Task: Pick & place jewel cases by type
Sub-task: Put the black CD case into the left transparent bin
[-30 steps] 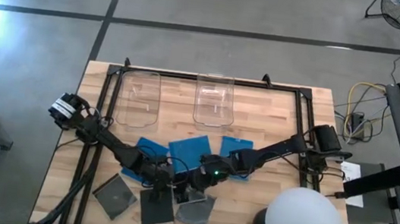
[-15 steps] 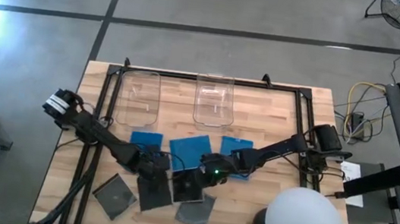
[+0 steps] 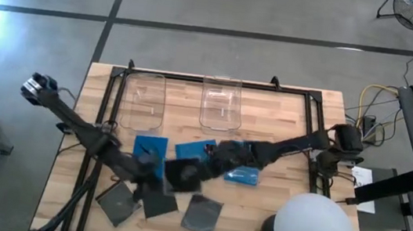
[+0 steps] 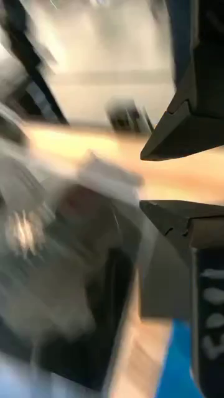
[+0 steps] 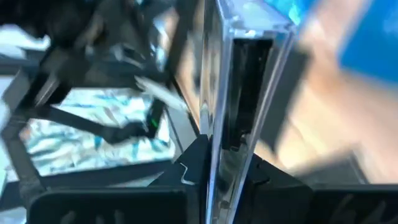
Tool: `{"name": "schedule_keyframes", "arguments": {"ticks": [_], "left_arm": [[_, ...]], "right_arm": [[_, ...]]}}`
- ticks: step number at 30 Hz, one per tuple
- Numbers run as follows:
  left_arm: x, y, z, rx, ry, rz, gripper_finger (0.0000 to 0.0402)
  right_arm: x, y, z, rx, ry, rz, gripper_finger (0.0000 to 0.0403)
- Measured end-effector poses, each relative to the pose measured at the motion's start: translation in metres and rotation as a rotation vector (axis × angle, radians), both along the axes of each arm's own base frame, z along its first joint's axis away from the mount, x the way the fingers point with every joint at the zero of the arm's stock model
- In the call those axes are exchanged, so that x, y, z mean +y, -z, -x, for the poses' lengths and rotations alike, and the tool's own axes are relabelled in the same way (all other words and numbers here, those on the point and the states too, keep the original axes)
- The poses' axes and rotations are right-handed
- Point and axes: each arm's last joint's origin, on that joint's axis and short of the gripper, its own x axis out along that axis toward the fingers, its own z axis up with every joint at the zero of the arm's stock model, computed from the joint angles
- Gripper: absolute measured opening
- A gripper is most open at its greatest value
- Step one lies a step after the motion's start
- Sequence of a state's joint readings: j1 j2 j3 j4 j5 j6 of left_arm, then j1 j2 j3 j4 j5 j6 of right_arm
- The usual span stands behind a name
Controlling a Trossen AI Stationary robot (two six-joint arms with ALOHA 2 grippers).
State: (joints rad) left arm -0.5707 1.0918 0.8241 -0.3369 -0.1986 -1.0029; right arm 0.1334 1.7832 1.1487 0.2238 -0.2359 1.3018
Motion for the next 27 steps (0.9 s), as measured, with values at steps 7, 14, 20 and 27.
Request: {"name": "schedule_keyframes", "arguments": {"ticks": [7, 14, 20, 27], "left_arm": [[0.027, -0.085, 0.048, -0.388, -0.192, 0.020, 0.0094], [0.063, -0.143, 0.090, -0.637, -0.308, -0.190, 0.0094], [0.078, -0.158, 0.111, -0.705, -0.299, -0.242, 0.0094], [0.094, -0.161, 0.132, -0.761, -0.301, -0.279, 0.0094]], "right_arm": [[-0.061, -0.042, -0.032, -0.143, 0.106, 0.124, 0.0029], [-0.133, -0.050, -0.071, -0.112, 0.165, 0.163, 0.0029], [-0.168, -0.030, -0.124, -0.107, 0.145, 0.099, 0.0029], [-0.202, -0.009, -0.165, -0.086, 0.208, 0.065, 0.0029]]}}
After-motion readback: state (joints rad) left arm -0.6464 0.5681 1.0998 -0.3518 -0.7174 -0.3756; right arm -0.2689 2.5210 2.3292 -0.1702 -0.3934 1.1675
